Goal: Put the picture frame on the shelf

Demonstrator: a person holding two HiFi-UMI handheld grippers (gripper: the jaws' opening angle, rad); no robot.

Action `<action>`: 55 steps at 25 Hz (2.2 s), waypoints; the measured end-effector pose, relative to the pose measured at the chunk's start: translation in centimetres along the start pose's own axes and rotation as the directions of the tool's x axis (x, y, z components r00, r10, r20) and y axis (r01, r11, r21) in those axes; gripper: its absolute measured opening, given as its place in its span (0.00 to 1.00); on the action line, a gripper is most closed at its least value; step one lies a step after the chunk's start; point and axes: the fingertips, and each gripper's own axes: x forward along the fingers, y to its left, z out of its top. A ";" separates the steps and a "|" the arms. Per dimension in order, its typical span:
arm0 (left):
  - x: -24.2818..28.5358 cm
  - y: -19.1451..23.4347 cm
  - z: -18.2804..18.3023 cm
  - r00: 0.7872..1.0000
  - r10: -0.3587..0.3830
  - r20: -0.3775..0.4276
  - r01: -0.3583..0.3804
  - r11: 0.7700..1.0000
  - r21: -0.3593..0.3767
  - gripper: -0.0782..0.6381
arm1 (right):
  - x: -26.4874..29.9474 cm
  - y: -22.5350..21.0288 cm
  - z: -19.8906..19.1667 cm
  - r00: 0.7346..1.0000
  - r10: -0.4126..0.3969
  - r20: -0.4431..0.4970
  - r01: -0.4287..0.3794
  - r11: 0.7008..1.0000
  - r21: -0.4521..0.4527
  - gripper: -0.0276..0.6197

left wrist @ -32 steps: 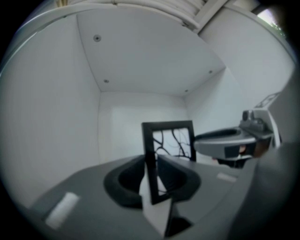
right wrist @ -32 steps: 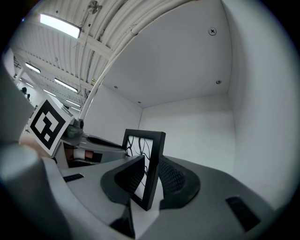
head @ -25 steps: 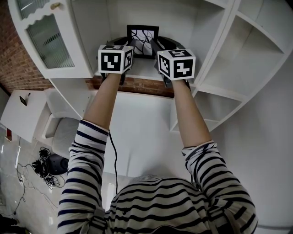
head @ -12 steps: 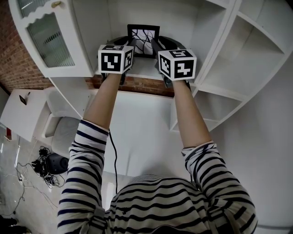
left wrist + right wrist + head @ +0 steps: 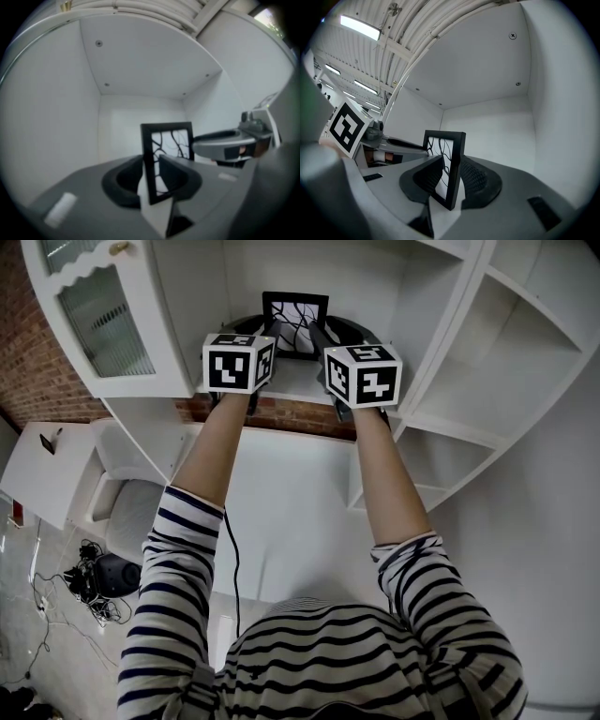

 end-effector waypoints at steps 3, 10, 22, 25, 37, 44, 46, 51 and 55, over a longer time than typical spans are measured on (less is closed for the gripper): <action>-0.1 0.0 0.2 1.000 0.005 0.007 -0.005 1.000 0.005 0.25 | 0.0 0.0 0.0 1.000 -0.001 0.003 0.001 1.000 0.003 0.18; -0.3 0.2 0.3 1.000 0.017 0.014 -0.017 1.000 0.008 0.27 | -0.1 -0.1 0.0 1.000 -0.009 0.003 0.009 1.000 0.006 0.18; 0.2 0.1 0.3 1.000 0.022 -0.008 -0.022 1.000 0.021 0.27 | 0.4 -0.2 -0.1 1.000 -0.006 -0.011 0.007 1.000 0.017 0.18; 0.3 0.1 0.2 1.000 0.022 -0.011 -0.021 1.000 0.021 0.27 | 0.4 -0.2 -0.2 1.000 -0.004 -0.013 0.004 1.000 0.020 0.18; 0.6 0.1 0.1 1.000 0.004 -0.011 -0.004 1.000 0.005 0.27 | 0.6 -0.3 -0.3 1.000 0.000 -0.017 0.000 0.999 0.035 0.18; 0.9 0.0 0.1 1.000 -0.014 -0.022 0.013 1.000 -0.004 0.27 | 0.7 -0.4 -0.3 1.000 -0.002 -0.022 0.003 0.999 0.041 0.18; 0.9 0.0 0.1 1.000 -0.015 -0.022 0.015 1.000 -0.007 0.27 | 0.7 -0.4 -0.3 1.000 -0.002 -0.021 0.003 0.999 0.042 0.18; 0.8 0.0 0.2 1.000 -0.012 -0.011 0.012 1.000 -0.009 0.27 | 0.6 -0.3 -0.2 1.000 0.001 -0.013 -0.001 0.999 0.042 0.18; 0.6 0.1 0.3 1.000 -0.005 0.002 0.005 1.000 -0.009 0.28 | 0.5 -0.3 -0.3 1.000 -0.001 -0.009 0.001 0.999 0.045 0.18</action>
